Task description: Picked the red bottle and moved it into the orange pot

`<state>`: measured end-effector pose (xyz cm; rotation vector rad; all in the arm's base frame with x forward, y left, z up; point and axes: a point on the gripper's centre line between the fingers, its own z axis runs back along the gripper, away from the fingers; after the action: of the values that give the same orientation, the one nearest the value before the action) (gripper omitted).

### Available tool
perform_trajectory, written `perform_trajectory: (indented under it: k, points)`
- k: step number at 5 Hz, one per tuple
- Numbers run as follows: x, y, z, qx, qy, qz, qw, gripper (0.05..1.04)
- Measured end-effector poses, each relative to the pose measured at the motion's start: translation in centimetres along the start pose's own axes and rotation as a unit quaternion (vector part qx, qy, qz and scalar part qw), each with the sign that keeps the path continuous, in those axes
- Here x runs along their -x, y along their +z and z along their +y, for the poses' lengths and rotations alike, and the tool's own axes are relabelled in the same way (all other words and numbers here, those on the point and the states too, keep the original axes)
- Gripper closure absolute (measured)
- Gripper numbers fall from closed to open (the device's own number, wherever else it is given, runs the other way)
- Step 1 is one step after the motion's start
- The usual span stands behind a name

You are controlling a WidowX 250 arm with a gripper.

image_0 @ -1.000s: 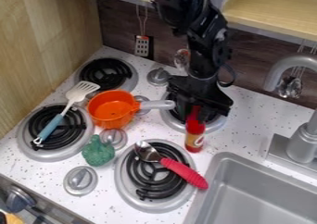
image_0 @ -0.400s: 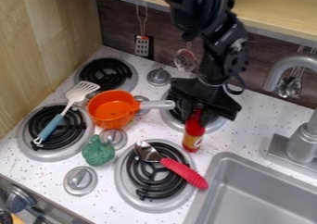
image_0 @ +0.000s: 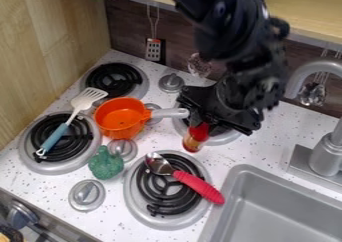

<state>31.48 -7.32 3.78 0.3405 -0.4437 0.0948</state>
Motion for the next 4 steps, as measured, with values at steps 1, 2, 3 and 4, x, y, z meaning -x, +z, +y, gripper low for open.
perform_trajectory:
  k: [1, 2, 3, 4]
  points:
    - [-0.7, 0.0, 1.9, -0.031, -0.020, -0.056, 0.9977, 0.771]
    - [-1.5, -0.3, 3.4, -0.049, -0.034, -0.077, 0.9953, 0.771]
    - [-2.0, -0.4, 5.5, -0.056, -0.034, -0.074, 0.9951, 0.771]
    - [-1.5, -1.6, 7.6, -0.051, -0.034, -0.046, 0.9971, 0.771]
